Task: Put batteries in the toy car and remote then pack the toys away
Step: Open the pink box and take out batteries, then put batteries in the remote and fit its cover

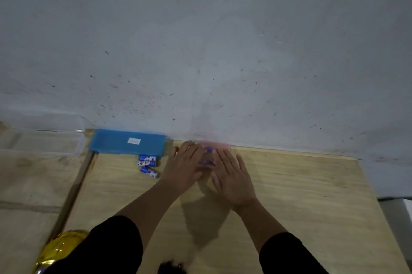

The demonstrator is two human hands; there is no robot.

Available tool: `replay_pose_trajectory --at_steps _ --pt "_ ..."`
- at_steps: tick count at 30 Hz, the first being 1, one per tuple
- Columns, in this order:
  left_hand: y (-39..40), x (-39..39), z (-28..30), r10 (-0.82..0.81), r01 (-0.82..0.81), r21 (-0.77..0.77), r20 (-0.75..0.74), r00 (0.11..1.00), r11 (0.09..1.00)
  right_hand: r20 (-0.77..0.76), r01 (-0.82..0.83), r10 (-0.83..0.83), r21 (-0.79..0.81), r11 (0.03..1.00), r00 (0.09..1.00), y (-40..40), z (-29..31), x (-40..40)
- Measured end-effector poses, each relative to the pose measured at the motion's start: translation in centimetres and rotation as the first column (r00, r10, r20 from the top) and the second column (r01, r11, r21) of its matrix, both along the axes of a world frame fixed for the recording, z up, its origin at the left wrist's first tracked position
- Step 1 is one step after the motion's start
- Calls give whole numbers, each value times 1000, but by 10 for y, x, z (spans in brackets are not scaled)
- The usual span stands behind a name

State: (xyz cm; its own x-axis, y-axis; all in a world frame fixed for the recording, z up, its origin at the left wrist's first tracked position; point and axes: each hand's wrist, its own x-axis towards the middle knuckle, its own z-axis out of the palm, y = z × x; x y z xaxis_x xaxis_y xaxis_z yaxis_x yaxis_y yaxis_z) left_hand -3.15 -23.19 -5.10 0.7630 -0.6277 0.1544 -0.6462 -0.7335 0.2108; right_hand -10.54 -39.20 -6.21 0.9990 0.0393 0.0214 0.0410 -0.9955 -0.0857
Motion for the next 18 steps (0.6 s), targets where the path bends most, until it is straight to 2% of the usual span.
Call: replay_pose_trajectory --at_steps 5,9,13,15,18 --pt "5 -4 -4 9 -6 97 -36 999 995 -99 22 -23 -13 1000 995 1 -5 -5" --pt "0 -6 4 31 5 175 -207 978 985 -106 34 -34 1 999 994 2 -6 -4" --pt "15 5 19 -23 50 142 -186 982 989 17 -36 36 -32 999 999 4 0 -2" --pt "40 13 22 47 -36 79 -142 989 996 108 -102 105 -29 994 989 15 6 1" --pt "98 28 20 168 -157 106 -111 979 982 176 -237 236 -18 971 956 46 12 10"
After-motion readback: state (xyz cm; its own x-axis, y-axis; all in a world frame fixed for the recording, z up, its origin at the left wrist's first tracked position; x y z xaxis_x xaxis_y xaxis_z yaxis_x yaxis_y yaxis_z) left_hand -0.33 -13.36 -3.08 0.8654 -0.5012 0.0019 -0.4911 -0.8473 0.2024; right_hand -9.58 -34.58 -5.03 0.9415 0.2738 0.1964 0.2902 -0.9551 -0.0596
